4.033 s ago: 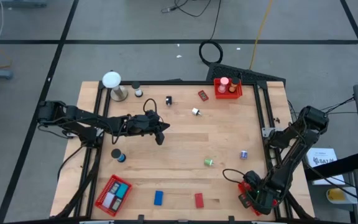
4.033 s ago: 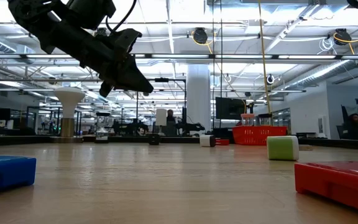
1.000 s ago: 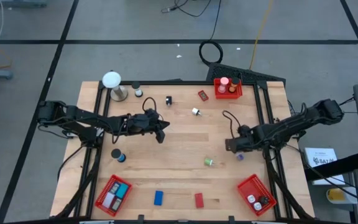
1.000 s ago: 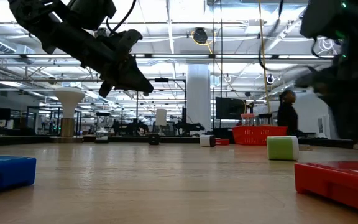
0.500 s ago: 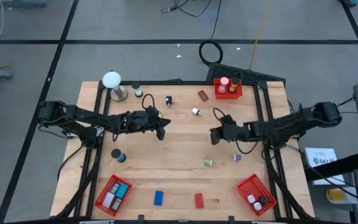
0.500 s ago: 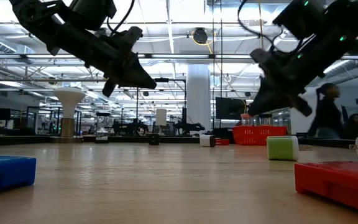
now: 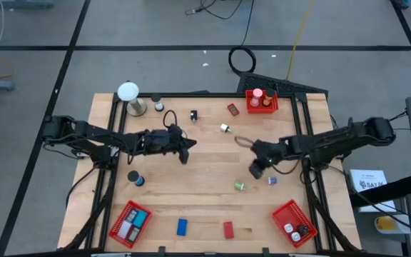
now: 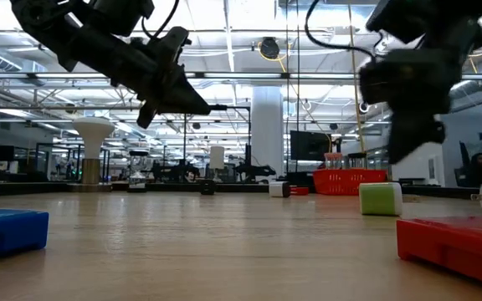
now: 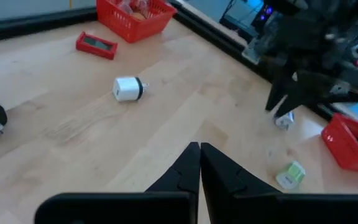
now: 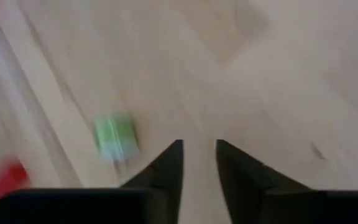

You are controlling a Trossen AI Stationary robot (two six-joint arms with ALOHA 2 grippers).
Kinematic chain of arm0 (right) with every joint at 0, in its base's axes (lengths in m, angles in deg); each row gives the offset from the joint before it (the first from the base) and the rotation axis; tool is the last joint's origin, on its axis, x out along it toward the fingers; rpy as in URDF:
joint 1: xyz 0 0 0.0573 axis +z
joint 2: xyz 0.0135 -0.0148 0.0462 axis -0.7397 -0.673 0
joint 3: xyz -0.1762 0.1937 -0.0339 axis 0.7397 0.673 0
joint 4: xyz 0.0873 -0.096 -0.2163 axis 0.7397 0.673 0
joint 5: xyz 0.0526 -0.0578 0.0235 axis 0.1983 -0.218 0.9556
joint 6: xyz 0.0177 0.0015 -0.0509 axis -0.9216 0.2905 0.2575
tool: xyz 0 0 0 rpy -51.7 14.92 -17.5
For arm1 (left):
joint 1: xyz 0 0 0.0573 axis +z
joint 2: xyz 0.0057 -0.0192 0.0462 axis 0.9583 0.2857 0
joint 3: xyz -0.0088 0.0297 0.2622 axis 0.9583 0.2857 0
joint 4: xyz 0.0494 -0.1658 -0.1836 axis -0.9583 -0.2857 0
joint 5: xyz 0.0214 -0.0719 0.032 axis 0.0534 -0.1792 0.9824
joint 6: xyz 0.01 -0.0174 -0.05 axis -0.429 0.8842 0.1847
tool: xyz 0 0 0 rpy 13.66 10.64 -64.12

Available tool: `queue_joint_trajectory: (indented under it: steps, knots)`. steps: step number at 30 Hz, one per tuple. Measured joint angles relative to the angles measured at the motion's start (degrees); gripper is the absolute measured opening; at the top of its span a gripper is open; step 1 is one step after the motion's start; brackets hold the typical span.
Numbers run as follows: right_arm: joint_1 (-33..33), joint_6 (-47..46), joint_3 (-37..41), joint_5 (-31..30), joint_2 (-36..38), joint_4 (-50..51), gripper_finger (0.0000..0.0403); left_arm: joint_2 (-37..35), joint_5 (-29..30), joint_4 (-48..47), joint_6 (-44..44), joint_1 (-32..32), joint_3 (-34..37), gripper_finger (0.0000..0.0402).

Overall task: Pick & Place Office items
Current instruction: Put the blue charger adapter into the bottom right red basket

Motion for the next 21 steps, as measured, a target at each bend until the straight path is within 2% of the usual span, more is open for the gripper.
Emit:
queue_joint_trajectory:
  steps: [5, 11, 14, 21]
  knots:
    - [7.3, 8.5, -3.4, 1.2, 0.6, 14.8, 0.0166, 0.1, 0.0, -0.3, -0.2, -0.5, 0.0, 0.0003]
    - [12.9, 13.3, -3.3, -0.4, -0.8, 17.9, 0.0242, 0.1, 0.0, -0.6, -0.4, -0.5, 0.0, 0.0016]
    - [13.9, 15.3, -3.4, -1.7, -2.6, 17.9, 0.0254, 0.1, 0.0, -0.7, -0.8, -0.4, 0.0, 0.0018]
    - [14.2, 19.6, -3.4, 2.0, -8.9, 19.6, 0.0240, 0.1, -0.3, -2.0, -0.8, -0.6, 0.0, 0.0003]
